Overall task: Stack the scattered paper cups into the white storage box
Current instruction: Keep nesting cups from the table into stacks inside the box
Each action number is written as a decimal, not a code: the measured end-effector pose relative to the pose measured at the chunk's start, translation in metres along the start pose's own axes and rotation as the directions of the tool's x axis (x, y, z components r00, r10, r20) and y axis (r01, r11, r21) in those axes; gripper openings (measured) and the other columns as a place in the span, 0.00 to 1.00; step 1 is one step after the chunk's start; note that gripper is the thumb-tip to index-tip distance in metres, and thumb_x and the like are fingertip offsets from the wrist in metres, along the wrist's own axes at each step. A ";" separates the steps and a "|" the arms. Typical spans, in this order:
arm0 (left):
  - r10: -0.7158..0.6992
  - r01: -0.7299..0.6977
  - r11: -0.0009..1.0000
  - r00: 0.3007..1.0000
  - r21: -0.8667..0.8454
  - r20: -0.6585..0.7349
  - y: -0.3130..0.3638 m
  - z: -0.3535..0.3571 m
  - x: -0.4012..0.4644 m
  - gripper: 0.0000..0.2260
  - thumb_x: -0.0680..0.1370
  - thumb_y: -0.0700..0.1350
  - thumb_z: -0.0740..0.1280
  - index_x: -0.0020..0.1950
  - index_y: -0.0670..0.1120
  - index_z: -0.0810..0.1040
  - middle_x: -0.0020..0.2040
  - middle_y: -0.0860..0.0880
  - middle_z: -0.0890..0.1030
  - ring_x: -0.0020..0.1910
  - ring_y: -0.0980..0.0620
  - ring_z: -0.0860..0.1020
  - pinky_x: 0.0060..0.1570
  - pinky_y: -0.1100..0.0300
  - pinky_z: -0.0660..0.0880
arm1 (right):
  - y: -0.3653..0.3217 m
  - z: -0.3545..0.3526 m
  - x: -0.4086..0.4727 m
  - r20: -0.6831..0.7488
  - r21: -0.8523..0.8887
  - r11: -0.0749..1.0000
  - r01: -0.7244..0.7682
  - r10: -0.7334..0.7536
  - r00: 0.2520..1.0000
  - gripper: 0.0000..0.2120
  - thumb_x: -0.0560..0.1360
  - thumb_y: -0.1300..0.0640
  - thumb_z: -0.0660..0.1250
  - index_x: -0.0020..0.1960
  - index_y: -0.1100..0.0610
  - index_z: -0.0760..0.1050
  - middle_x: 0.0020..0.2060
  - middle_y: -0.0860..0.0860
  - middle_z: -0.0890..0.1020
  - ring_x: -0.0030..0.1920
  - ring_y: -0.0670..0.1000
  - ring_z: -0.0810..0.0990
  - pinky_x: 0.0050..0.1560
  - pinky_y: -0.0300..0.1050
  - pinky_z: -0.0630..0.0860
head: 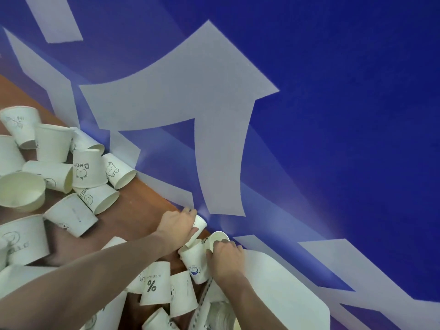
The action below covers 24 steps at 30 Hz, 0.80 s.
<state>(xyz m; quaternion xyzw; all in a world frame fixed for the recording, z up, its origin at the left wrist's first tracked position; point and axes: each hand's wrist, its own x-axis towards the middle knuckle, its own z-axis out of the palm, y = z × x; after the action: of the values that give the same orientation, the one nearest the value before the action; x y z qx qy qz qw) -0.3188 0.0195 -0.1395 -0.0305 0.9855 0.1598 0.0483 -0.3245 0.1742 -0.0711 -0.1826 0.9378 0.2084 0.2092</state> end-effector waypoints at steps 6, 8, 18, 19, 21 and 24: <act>-0.004 0.004 1.000 0.999 -0.020 0.039 -0.003 0.010 0.003 0.28 0.79 0.63 0.58 0.73 0.49 0.60 0.60 0.50 0.77 0.55 0.47 0.80 0.46 0.55 0.71 | -0.001 0.011 0.006 0.018 -0.008 1.000 0.008 -0.008 1.000 0.14 0.79 0.57 0.56 0.61 0.55 0.75 0.58 0.53 0.79 0.62 0.55 0.74 0.65 0.50 0.65; 0.039 -0.038 0.999 0.997 -0.018 0.062 -0.008 0.010 0.003 0.27 0.79 0.63 0.58 0.73 0.51 0.60 0.60 0.50 0.78 0.57 0.46 0.79 0.48 0.55 0.70 | -0.003 0.014 0.006 0.018 -0.044 0.999 0.005 -0.004 1.000 0.15 0.77 0.60 0.56 0.62 0.55 0.75 0.58 0.53 0.79 0.62 0.55 0.74 0.66 0.50 0.64; 0.097 -0.105 0.993 0.982 0.045 0.159 -0.017 -0.013 -0.004 0.28 0.74 0.68 0.62 0.65 0.51 0.69 0.55 0.49 0.81 0.55 0.45 0.79 0.50 0.52 0.70 | -0.005 0.006 -0.007 -0.099 0.033 0.999 0.000 0.003 0.995 0.13 0.80 0.56 0.56 0.60 0.54 0.75 0.56 0.52 0.79 0.59 0.54 0.75 0.63 0.49 0.66; 0.099 -0.109 0.993 0.980 0.047 0.174 -0.018 -0.017 -0.007 0.26 0.74 0.68 0.62 0.62 0.51 0.72 0.55 0.49 0.81 0.55 0.46 0.79 0.51 0.52 0.70 | -0.007 0.004 -0.012 -0.114 0.042 0.999 0.002 0.003 0.993 0.12 0.80 0.56 0.57 0.59 0.54 0.76 0.55 0.52 0.79 0.58 0.54 0.76 0.62 0.49 0.67; 0.109 -0.120 0.992 0.974 0.047 0.199 -0.019 -0.024 -0.013 0.22 0.75 0.67 0.63 0.58 0.51 0.76 0.54 0.50 0.81 0.55 0.47 0.78 0.53 0.53 0.71 | -0.011 -0.001 -0.023 -0.165 0.070 0.998 0.009 0.002 0.986 0.10 0.78 0.56 0.60 0.55 0.53 0.78 0.51 0.51 0.81 0.53 0.53 0.78 0.57 0.49 0.69; 0.132 -0.138 0.990 0.974 0.019 0.186 -0.020 -0.034 -0.024 0.18 0.78 0.62 0.63 0.57 0.51 0.79 0.54 0.50 0.82 0.55 0.46 0.79 0.54 0.53 0.73 | -0.014 -0.010 -0.039 -0.261 0.095 0.995 0.021 0.004 0.965 0.07 0.75 0.56 0.64 0.50 0.53 0.80 0.46 0.51 0.82 0.48 0.54 0.80 0.52 0.49 0.72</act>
<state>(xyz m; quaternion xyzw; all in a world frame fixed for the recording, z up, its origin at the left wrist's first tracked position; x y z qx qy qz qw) -0.2961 -0.0091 -0.1115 0.0522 0.9790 0.1494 0.1288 -0.2885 0.1676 -0.0487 -0.2022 0.9654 0.1359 0.0932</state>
